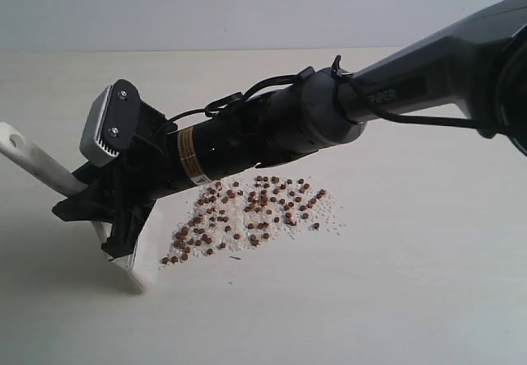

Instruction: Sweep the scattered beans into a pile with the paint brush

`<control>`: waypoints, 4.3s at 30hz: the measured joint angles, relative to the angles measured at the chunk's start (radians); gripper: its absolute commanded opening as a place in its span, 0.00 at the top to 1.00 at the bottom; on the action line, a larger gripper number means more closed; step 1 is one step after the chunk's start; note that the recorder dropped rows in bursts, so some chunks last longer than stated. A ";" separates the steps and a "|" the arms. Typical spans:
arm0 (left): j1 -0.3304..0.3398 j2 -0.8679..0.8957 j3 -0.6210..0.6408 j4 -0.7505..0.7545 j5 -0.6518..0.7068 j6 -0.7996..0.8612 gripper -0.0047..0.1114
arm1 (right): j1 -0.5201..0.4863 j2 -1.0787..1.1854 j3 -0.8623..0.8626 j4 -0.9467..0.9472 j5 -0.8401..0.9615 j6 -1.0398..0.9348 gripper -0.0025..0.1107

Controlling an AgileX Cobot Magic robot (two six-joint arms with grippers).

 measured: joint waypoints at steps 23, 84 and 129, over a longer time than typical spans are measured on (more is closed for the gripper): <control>0.000 0.000 0.000 0.000 0.000 0.000 0.96 | 0.000 0.019 0.000 -0.123 0.121 0.097 0.98; 0.000 0.000 0.000 0.000 0.000 0.000 0.96 | -0.120 0.108 -0.119 -0.027 -0.019 0.101 0.98; 0.000 0.000 0.000 0.000 0.000 0.000 0.96 | -0.154 0.067 -0.123 -0.246 -0.264 0.158 0.98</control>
